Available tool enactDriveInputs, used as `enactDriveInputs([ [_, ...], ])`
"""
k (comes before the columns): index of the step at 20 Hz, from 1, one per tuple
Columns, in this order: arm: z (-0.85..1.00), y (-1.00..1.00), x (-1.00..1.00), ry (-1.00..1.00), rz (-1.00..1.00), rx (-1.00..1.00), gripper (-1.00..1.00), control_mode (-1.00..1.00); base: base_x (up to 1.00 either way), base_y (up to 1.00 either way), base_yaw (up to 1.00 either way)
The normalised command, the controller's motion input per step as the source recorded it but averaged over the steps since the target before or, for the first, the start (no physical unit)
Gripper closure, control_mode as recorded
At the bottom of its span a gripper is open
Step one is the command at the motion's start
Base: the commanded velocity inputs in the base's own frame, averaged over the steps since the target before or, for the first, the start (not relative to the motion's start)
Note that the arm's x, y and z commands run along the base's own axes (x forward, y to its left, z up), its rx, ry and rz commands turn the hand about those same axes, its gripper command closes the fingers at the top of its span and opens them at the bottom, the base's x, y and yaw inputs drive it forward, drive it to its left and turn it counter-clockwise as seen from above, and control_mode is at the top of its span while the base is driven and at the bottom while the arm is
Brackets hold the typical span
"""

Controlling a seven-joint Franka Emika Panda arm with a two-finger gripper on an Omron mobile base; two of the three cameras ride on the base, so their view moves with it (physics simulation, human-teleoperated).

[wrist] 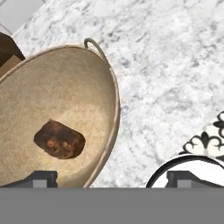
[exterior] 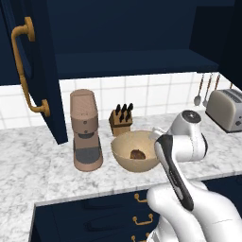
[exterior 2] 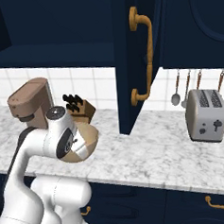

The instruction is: Open the cabinet, pick up the bread from the cabinet and place it in the basket. Then move the basket to the dining counter.

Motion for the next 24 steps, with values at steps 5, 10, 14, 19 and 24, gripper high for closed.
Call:
enactDriveInputs([
  [5, -0.04, 0.07, 0.02, 0.19, 0.02, 0.10, -1.00, -1.00, 0.00, 0.00, 0.00],
  [10, -0.12, 0.17, 0.25, 0.08, 0.00, 0.00, -1.00, -1.00, 0.00, 0.00, 0.00],
  [14, -0.29, 0.01, 0.10, 0.16, 0.00, 0.06, -1.00, -1.00, 0.00, 0.00, 0.00],
  [19, -0.33, 0.01, 0.18, 0.13, 0.00, 0.06, -1.00, -1.00, 0.00, 0.00, 0.00],
  [24, -0.28, 0.06, 0.49, 0.05, 0.00, 0.00, -1.00, -1.00, 0.00, 0.00, 0.00],
])
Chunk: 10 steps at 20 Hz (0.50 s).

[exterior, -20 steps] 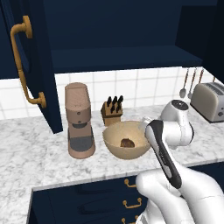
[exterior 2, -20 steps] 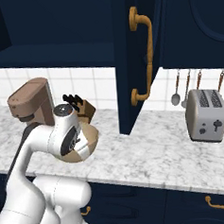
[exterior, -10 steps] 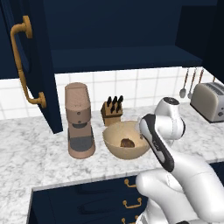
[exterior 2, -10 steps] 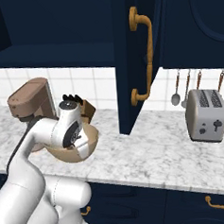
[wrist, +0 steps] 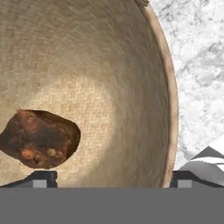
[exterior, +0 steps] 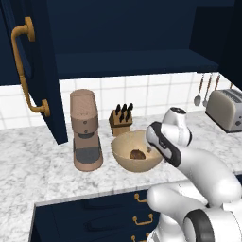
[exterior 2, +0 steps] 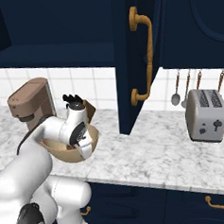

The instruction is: Open the cabinet, pick up the bread from the cabinet and place it in the basket. Then move the basket to the dining counter.

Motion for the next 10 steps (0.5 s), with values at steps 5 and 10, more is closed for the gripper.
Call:
enactDriveInputs([
  [5, -0.44, 0.06, 0.09, 0.08, 0.00, 0.02, 1.00, -1.00, 0.00, 0.00, 0.00],
  [10, -0.41, 0.30, -0.14, 0.07, 0.02, 0.00, 1.00, -1.00, 0.00, 0.00, 0.00],
])
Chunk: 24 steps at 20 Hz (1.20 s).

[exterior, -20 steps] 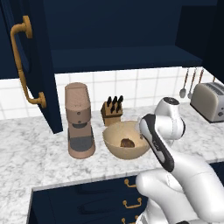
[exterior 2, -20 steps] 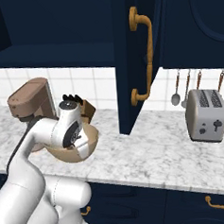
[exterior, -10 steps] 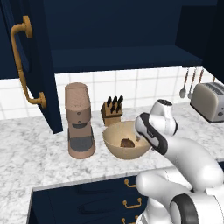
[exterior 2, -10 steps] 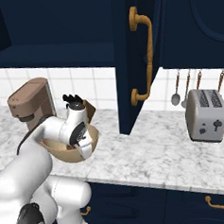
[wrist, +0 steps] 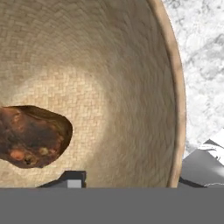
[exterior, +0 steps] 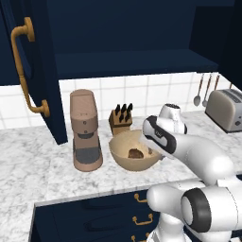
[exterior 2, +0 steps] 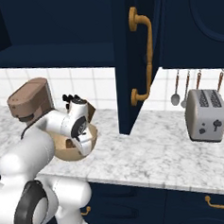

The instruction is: Open the cabinet, pick up the bread from the cabinet and place it in the basket. Then move the basket to the dining counter.

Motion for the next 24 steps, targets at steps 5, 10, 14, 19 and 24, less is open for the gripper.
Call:
enactDriveInputs([
  [5, -0.43, 0.28, -0.15, 0.07, 0.03, -0.06, 1.00, -1.00, 0.00, 0.00, 0.00],
  [10, -0.05, 0.07, -0.26, 0.01, 0.00, -0.02, 1.00, -1.00, 0.00, 0.00, 0.00],
  [14, 0.44, 0.03, -0.73, -0.34, -0.04, 0.00, 1.00, -1.00, 0.00, 0.00, 0.00],
  [19, 0.55, 0.22, -0.72, -0.34, -0.08, 0.00, 1.00, -1.00, 0.00, 0.00, 0.00],
  [24, 0.78, 0.10, -0.69, -0.07, -0.09, -0.04, 1.00, -1.00, 0.00, 0.00, 0.00],
])
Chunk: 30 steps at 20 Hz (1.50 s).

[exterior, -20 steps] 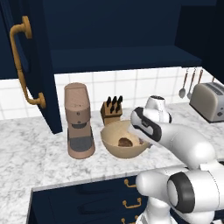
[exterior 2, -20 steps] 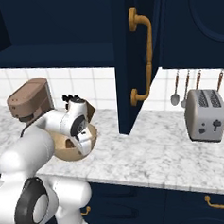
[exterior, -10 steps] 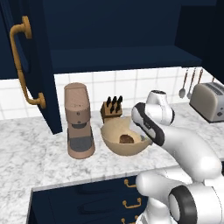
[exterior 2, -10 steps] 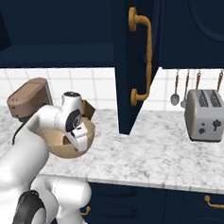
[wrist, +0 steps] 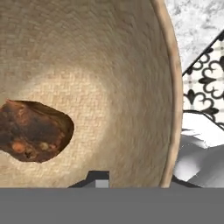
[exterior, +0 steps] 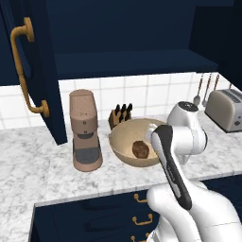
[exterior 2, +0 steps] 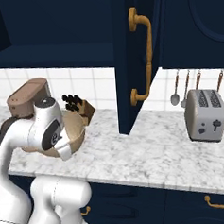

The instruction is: Open the cabinet, pick up the bread from the cabinet and place it in the basket. Then move the basket to the dining counter.

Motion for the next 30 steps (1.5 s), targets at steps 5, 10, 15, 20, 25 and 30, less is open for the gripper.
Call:
enactDriveInputs([
  [5, 0.81, -0.13, -0.69, 0.00, -0.12, -0.08, 1.00, -1.00, 0.00, 0.00, 0.00],
  [10, 0.80, -0.08, -0.58, -0.01, -0.03, -0.01, 1.00, -1.00, 0.00, 0.00, 0.00],
  [15, 0.74, 0.00, -0.52, 0.00, -0.03, 0.00, 1.00, -1.00, 0.00, 0.00, 0.00],
  [20, 0.13, -0.02, -0.11, 0.00, -0.01, 0.00, 1.00, 1.00, -0.62, -0.11, -0.11],
  [25, 0.00, 0.00, 0.00, 0.00, 0.00, 0.00, 1.00, 1.00, -0.91, -0.06, -0.23],
  [30, 0.00, 0.00, 0.00, 0.00, 0.00, 0.00, 1.00, 1.00, -0.74, -0.40, -0.30],
])
